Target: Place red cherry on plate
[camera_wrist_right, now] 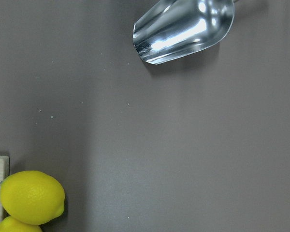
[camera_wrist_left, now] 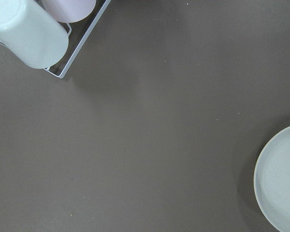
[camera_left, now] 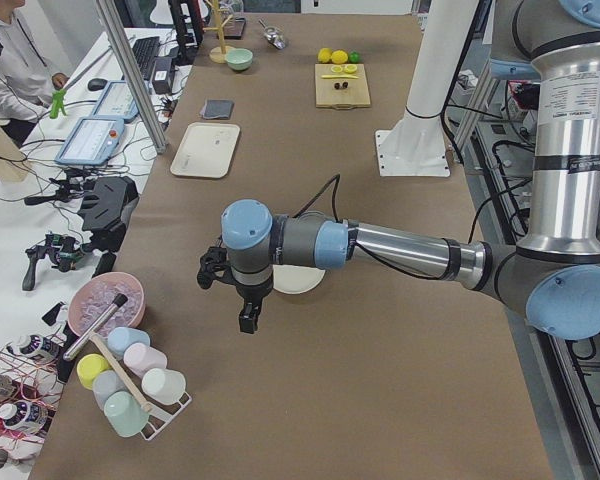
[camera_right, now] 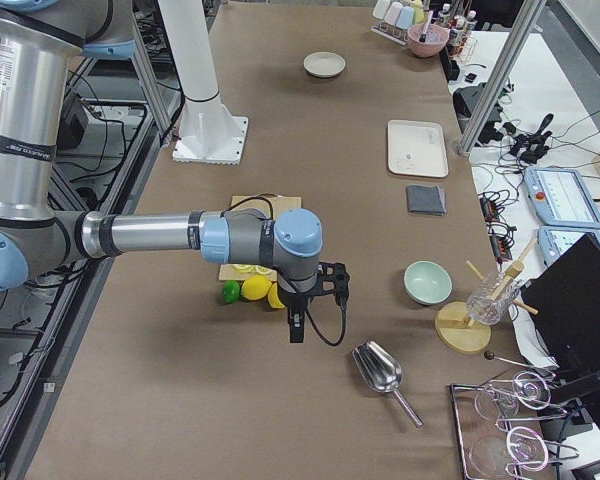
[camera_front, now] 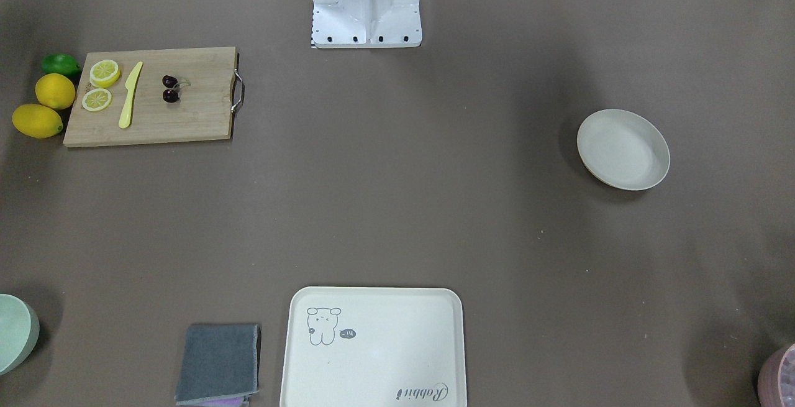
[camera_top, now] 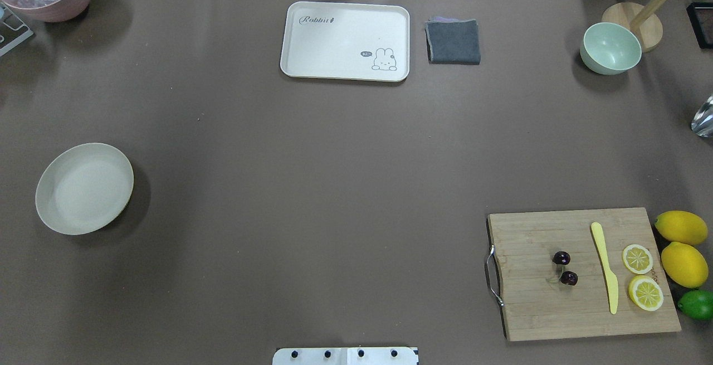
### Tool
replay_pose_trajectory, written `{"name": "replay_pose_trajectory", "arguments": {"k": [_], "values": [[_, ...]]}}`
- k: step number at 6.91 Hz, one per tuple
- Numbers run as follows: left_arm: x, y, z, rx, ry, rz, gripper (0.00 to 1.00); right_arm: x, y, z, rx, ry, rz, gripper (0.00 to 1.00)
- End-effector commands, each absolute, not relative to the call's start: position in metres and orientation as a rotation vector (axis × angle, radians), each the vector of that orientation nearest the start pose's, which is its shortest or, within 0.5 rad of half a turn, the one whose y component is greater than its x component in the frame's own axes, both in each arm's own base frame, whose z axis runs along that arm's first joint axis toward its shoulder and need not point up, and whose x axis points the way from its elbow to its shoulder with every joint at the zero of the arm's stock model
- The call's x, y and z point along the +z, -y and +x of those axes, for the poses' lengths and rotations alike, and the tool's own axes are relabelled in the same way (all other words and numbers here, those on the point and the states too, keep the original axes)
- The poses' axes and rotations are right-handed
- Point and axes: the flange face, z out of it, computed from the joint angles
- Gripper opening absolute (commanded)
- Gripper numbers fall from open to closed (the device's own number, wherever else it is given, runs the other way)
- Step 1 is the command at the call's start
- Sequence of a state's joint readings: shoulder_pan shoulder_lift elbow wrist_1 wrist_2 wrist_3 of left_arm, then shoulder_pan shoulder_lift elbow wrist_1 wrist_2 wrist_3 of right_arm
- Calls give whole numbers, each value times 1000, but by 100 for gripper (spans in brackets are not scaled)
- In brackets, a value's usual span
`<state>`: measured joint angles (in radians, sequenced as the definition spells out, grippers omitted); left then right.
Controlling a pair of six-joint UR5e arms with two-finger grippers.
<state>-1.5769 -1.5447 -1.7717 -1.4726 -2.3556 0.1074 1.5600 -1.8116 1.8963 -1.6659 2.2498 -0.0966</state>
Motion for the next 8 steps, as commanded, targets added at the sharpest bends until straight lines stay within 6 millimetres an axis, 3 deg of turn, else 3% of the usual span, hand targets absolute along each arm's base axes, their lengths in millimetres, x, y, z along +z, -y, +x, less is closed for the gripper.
{"name": "replay_pose_trajectory", "arguments": {"k": [1,4,6,8], "values": [[584,480,-56,147,-779,106,98,622,389,67,-99,680,16,100],[575,481,-55,156,-779,122,98,622,390,67,-100,672,18,100],[565,484,-55,162,-780,142,98,599,408,73,-92,669,72,100],[519,499,-54,201,-786,240,98,581,425,87,-76,667,127,100]]}}
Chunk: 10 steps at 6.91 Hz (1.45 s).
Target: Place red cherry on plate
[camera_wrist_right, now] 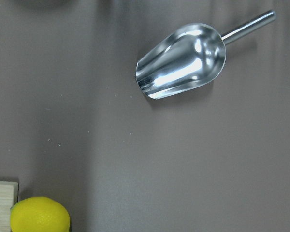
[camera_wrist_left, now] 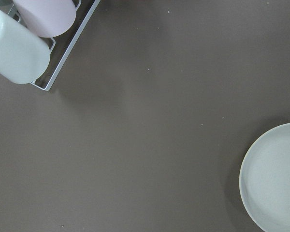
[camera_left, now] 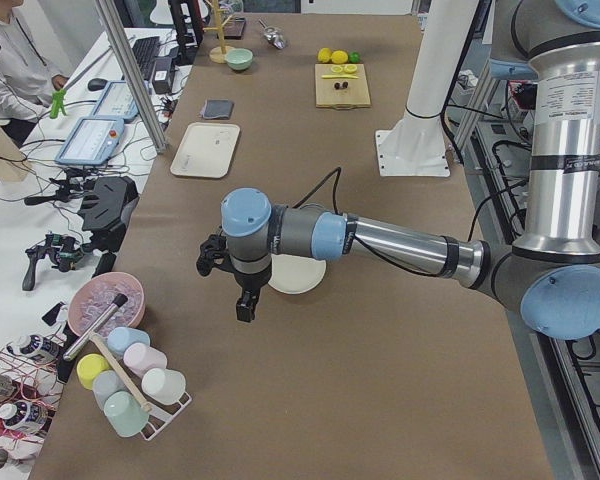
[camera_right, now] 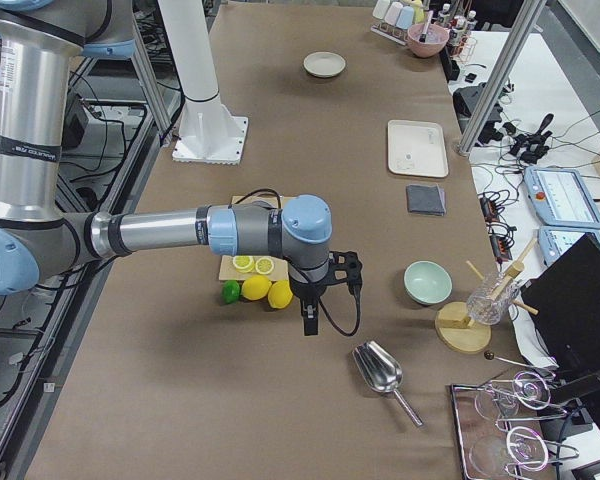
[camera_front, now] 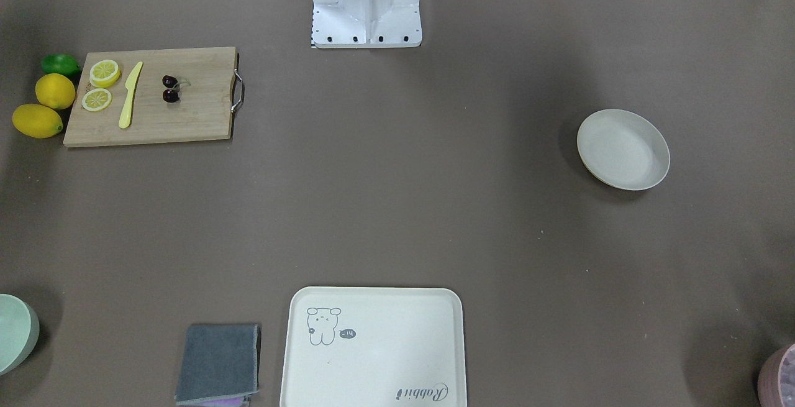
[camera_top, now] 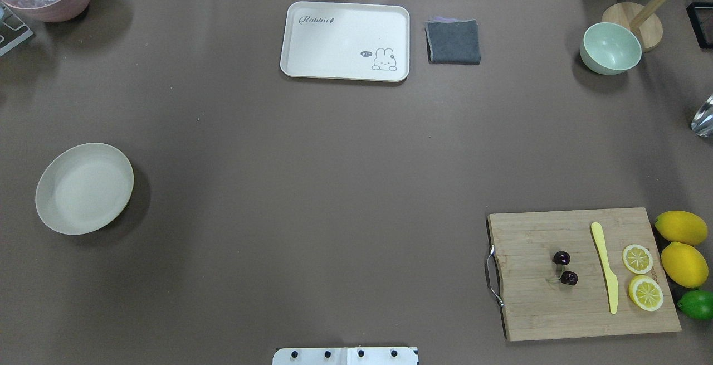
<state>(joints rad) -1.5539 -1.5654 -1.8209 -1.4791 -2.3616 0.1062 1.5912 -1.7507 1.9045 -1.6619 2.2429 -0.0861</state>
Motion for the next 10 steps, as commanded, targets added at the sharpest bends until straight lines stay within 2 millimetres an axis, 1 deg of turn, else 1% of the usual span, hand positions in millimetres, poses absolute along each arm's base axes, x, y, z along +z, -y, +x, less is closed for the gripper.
{"name": "replay_pose_trajectory", "arguments": {"k": [1,2,3,4,5,6,8,9,10], "values": [[505,502,-55,212,-784,273,98,574,420,97,-59,670,148,100],[493,506,-55,243,-777,336,98,572,418,101,-54,668,156,100],[502,514,-55,266,-770,414,98,573,419,101,-55,668,156,100],[505,521,-52,235,-815,377,98,574,418,101,-59,670,156,100],[501,516,-46,244,-910,376,98,570,420,101,-57,669,163,100],[502,514,-47,246,-919,377,98,568,420,101,-61,669,167,100],[509,506,-47,271,-915,441,98,566,420,101,-65,670,173,100],[505,506,-46,276,-913,450,98,561,420,100,-63,679,191,100],[499,512,-34,254,-927,428,98,559,419,95,-56,717,188,100]]}}
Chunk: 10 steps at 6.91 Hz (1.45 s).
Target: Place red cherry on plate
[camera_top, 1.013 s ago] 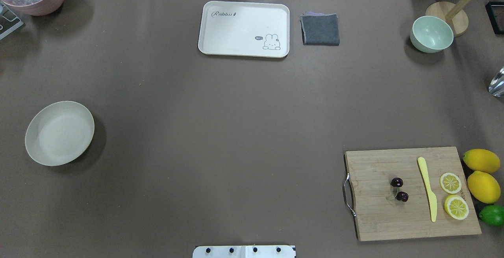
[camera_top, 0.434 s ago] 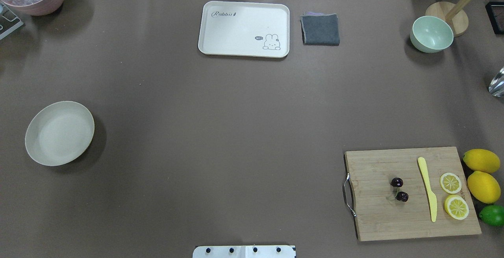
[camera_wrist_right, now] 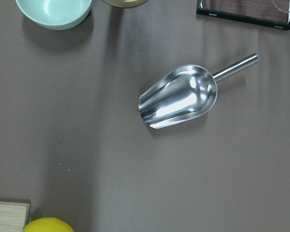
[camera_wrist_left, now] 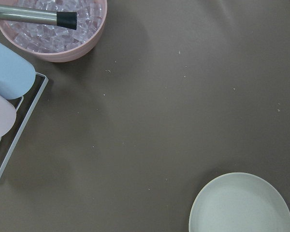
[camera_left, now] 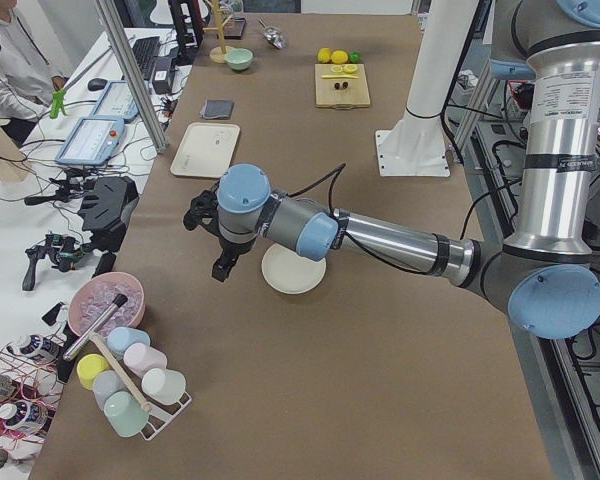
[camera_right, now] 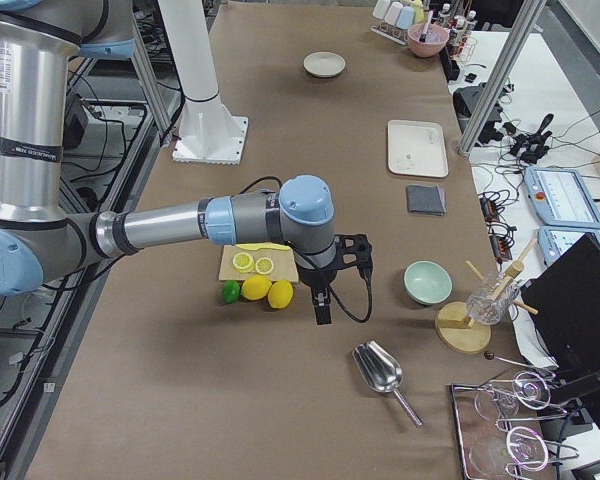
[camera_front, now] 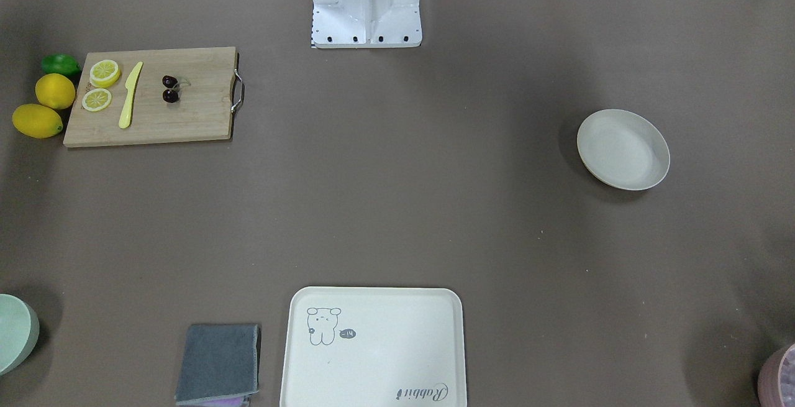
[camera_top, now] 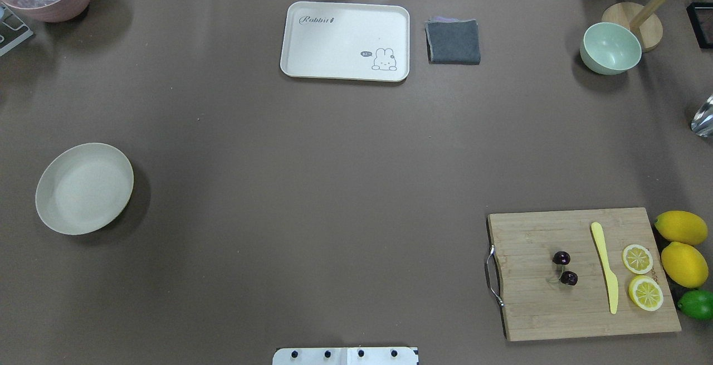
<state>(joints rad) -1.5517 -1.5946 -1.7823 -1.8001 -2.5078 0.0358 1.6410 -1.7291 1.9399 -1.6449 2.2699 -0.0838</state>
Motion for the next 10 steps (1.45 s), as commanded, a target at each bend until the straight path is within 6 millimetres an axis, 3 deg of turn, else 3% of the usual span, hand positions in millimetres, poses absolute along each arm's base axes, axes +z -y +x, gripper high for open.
{"name": "replay_pose_trajectory", "arguments": {"k": [1,5,6,7,8,9,10], "values": [[510,509,-17,216,-944,360,98,552,424,74,8,755,156,100],[562,518,41,228,-925,240,98,535,427,-31,115,826,149,100],[605,521,59,218,-913,269,98,531,427,-49,118,833,146,100],[637,518,93,184,-938,287,97,528,427,-55,117,844,153,100],[657,511,126,185,-913,304,97,528,426,-57,113,845,151,100],[658,502,152,187,-925,295,97,528,427,-57,112,845,154,100],[656,495,158,176,-948,295,91,528,427,-57,113,843,154,100]]}}
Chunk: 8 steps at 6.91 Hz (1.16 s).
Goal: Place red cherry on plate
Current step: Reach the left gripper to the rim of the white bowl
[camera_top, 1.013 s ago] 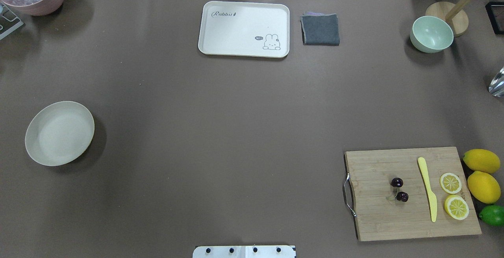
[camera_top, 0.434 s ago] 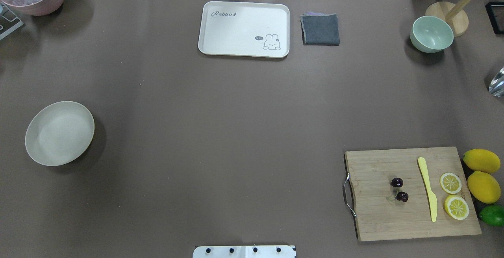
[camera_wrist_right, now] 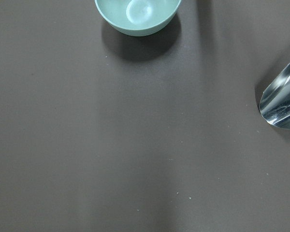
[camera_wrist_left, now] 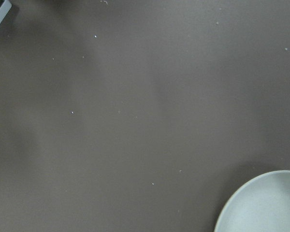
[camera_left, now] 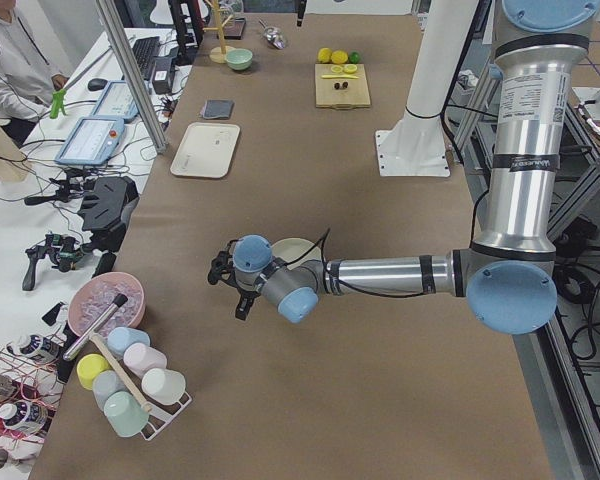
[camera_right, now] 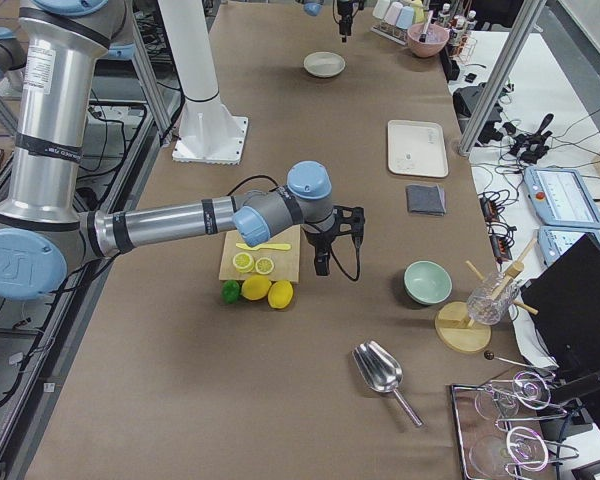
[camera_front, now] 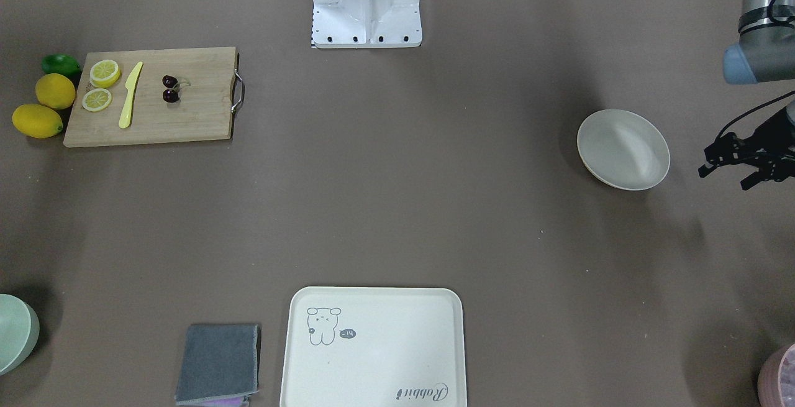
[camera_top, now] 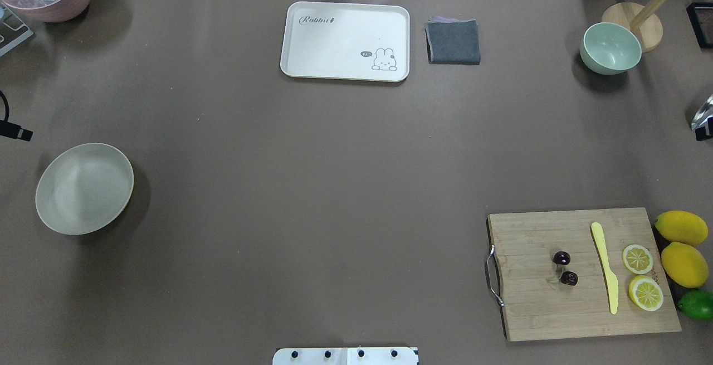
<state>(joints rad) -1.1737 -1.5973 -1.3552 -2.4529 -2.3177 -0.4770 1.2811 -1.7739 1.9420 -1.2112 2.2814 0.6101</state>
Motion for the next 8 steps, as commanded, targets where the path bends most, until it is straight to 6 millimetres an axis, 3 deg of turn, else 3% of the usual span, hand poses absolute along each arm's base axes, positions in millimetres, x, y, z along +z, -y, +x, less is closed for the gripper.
{"name": "replay_pose_trajectory", "arguments": {"k": [1,3,5,8], "values": [[659,486,159,176,-963,297,82,528,427,-56,115,838,157,100],[656,474,174,199,-994,304,63,528,428,-56,115,837,159,100],[652,470,181,227,-1019,301,61,528,428,-56,116,835,158,100],[667,438,182,275,-1057,290,53,528,428,-56,117,830,162,100]]}}
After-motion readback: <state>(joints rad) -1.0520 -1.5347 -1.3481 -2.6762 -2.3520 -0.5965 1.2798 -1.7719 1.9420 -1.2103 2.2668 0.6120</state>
